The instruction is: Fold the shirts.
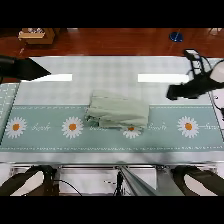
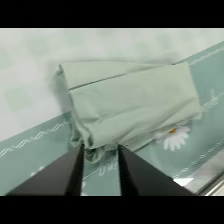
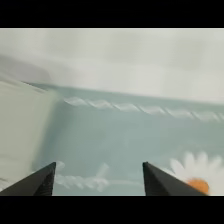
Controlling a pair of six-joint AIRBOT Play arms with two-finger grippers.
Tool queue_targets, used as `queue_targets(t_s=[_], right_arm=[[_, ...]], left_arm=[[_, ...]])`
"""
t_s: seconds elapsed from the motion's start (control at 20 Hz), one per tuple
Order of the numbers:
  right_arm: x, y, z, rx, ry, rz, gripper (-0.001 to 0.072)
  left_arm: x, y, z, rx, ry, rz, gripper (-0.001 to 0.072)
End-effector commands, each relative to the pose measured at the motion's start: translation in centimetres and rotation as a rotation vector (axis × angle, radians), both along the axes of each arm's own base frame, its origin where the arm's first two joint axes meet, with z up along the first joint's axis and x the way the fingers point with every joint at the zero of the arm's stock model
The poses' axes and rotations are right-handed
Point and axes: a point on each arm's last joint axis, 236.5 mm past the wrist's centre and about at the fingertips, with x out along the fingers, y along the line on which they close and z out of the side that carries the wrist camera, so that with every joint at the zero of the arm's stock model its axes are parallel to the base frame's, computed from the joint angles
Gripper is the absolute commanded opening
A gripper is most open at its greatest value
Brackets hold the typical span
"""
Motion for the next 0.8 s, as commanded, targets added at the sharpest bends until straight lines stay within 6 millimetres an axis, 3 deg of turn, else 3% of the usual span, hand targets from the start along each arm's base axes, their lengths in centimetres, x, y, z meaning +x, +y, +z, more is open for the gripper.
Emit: queue_targets(t_s=[0.0,0.1,0.25,0.45,0.6,0.7,0.75], right_arm=[[-4.3,-3.8,-3.7,0.112,0.168,-0.127,0.0604],[-5.4,-0.1,-6.5,0.329,0.216,-0.150,0.0604],[-4.4,4.7,-9.1,0.548,0.186,-0.236,0.0604],[-4.2,8.3,-12.5,0.594,0.215,-0.261,0.0604],[-3.3,11.6,-13.8,0.632,0.216,-0.261,0.0600],[-2.3,14.1,-14.1,0.683,0.205,-0.291,0.0556],[-2.0,14.9,-14.2,0.699,0.199,-0.304,0.0442]], left_arm=[[0.1,2.1,-1.5,0.087,0.042,0.064,0.0526],[0.1,2.4,-1.7,0.097,0.049,0.075,0.0542],[0.2,2.5,-1.9,0.096,0.056,0.075,0.0542],[0.4,2.5,-2.3,0.091,0.072,0.080,0.0541],[0.5,2.5,-2.6,0.090,0.079,0.080,0.0541],[0.5,2.5,-2.6,0.090,0.080,0.080,0.0540],[0.5,2.5,-2.6,0.090,0.080,0.080,0.0540]])
